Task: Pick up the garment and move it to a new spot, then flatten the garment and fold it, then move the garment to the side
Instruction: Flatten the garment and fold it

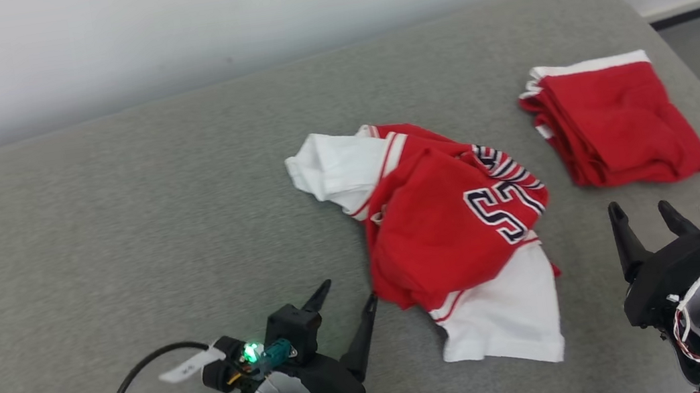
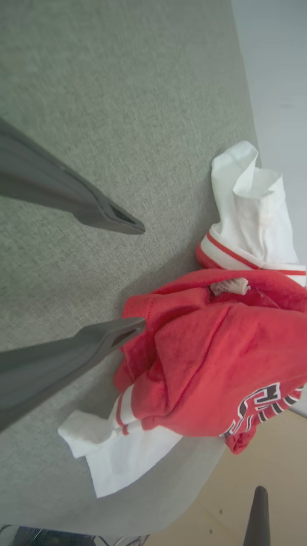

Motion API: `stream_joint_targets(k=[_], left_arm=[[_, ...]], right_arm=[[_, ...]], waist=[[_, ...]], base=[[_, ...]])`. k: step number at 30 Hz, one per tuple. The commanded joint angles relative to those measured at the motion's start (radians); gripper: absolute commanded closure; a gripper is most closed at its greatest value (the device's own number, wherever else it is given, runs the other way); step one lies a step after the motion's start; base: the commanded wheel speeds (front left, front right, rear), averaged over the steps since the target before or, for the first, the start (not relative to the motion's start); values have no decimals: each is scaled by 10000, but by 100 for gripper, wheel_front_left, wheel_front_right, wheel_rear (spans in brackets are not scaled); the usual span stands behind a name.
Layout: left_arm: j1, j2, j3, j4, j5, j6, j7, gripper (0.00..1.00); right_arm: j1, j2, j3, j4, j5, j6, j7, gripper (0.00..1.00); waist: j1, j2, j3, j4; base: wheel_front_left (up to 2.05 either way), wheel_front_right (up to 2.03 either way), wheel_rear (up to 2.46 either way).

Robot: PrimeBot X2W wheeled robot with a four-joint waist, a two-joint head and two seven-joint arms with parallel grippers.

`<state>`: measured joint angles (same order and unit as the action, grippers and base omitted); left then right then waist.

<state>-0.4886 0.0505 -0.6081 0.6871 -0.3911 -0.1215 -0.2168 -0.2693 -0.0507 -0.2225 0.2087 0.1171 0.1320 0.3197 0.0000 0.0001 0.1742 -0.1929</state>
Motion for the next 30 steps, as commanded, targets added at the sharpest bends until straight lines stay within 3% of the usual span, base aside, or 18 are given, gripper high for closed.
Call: stream_joint_targets(k=[1,9,11,12,18,24,30], left_arm=[[-313,4,-24,331,101,64,-35,0],[-1026,8,13,1539,-87,207,-229,0],[-1125,9,-3,1687,-127,189,-287,78],[-1168,8,-15,1773,-140,189,-300,100],[-1257,222,823,1481,-399,1070,-485,100],[-652,790,2146,-1796,287,2185,-483,100],[-73,1005,2242,-4716,1237,2203,-486,100]], right_arm=[[129,3,78,-208,149,-26,-100,0],[413,7,437,-711,663,-26,-483,0],[473,9,485,-686,719,-26,-593,0],[474,9,498,-669,747,-26,-647,0],[580,7,411,-596,757,-26,-839,0],[656,9,345,-652,676,-26,-816,0],[674,3,466,-661,686,-26,-755,0]], waist=[[0,-1,396,-788],[0,-1,769,-1586],[0,-1,821,-1664],[0,-1,835,-1682],[0,-1,741,-1492],[0,-1,531,-918],[0,-1,234,-494]], base=[[0,0,0],[0,0,0],[0,0,0],[0,0,0],[0,0,0],[0,0,0],[0,0,0]])
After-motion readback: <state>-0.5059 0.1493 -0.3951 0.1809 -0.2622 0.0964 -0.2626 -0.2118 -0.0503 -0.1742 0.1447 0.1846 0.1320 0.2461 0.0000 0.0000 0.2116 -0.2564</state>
